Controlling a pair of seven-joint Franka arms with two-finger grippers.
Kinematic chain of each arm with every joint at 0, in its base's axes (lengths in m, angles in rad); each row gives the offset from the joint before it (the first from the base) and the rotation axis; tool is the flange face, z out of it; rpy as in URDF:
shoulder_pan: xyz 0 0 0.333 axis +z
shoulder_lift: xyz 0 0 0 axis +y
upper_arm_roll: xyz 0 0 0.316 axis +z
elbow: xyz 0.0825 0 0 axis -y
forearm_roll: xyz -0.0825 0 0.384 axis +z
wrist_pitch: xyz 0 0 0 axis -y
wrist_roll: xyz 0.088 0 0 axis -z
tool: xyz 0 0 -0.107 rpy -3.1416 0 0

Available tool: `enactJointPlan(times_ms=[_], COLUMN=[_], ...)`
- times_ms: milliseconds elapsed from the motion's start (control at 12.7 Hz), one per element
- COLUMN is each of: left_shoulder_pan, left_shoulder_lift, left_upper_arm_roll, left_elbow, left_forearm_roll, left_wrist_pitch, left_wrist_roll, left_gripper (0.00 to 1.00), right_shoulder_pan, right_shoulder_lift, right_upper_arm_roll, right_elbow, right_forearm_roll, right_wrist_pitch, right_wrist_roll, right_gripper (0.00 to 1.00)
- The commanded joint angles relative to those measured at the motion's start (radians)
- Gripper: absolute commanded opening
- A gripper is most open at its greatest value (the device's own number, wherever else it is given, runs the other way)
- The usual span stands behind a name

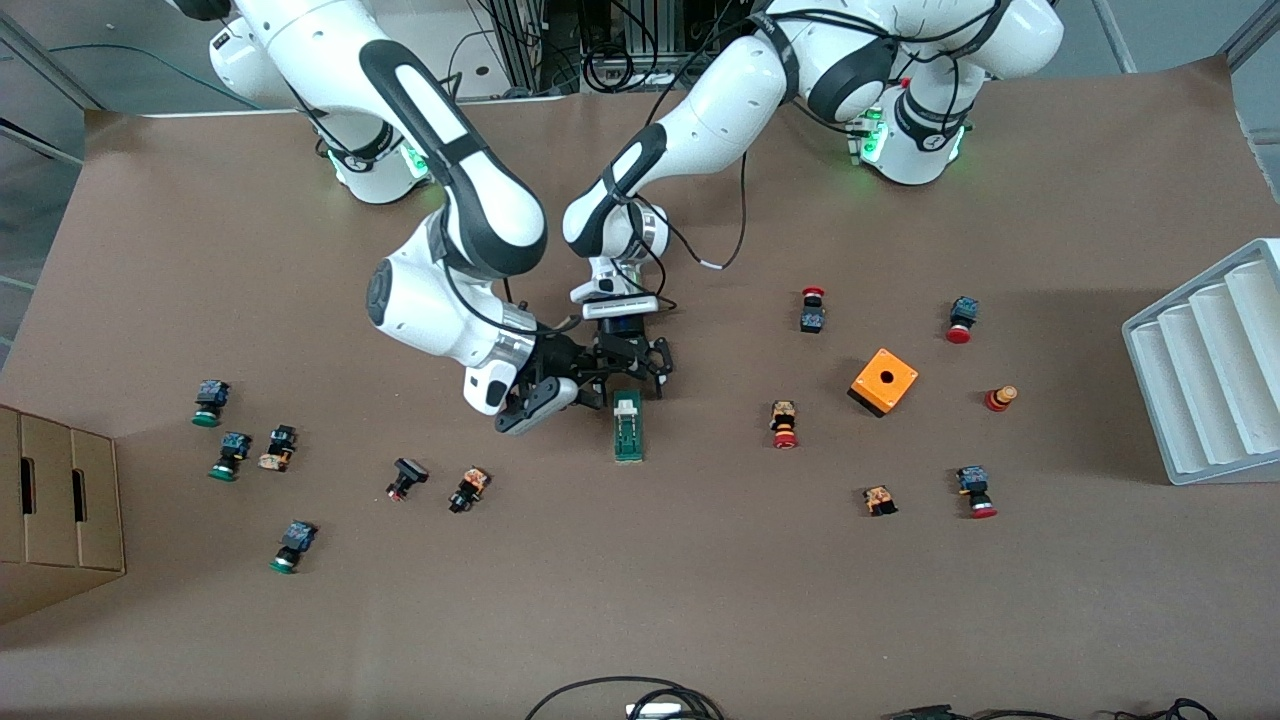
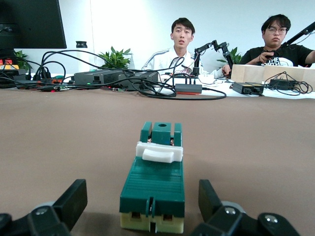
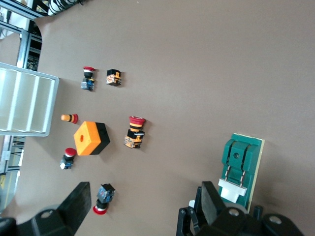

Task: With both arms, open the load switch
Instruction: 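Open the right gripper and lift it off the white handle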

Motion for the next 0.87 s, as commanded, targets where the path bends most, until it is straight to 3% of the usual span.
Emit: enactJointPlan(times_ms=[0, 79, 316, 553, 789], left_shoulder_pan=[-0.018, -0.016, -0.016, -0.015, -0.015], left_shoulder_lift=[0.042, 0.039, 0.037, 0.033, -0.005], left_upper_arm_roll=[-0.002, -0.002, -0.003, -0.006, -0.009], left_elbow=[0.037, 0.037, 0.037, 0.034, 0.034], left_forearm_roll=[-0.003, -0.003, -0.005, -0.006, -0.107], left_wrist_pitch=[0.013, 0.013, 0.013, 0.014, 0.023], left_wrist_roll=[-0.015, -0.015, -0.014, 0.012, 0.130], left_gripper=[1.00, 1.00, 1.00, 1.00, 1.00], right_shoulder_pan=[-0.033, -0.051, -0.111, -0.201, -0.306], right_shoulder_lift=[-0.062, -0.074, -0.115, -0.158, -0.183], right_upper_arm_roll=[0.002, 0.000, -0.001, -0.003, -0.003], right_elbow=[-0.044, -0.044, -0.039, -0.030, -0.001], right_forearm_roll=[0.020, 0.006, -0.160, -0.269, -0.404], right_wrist_pitch=[-0.060, -0.082, -0.151, -0.261, -0.383], right_wrist_roll=[-0.011, -0.010, -0.010, -0.008, -0.010], right_gripper=[1.00, 1.00, 1.00, 1.00, 1.00])
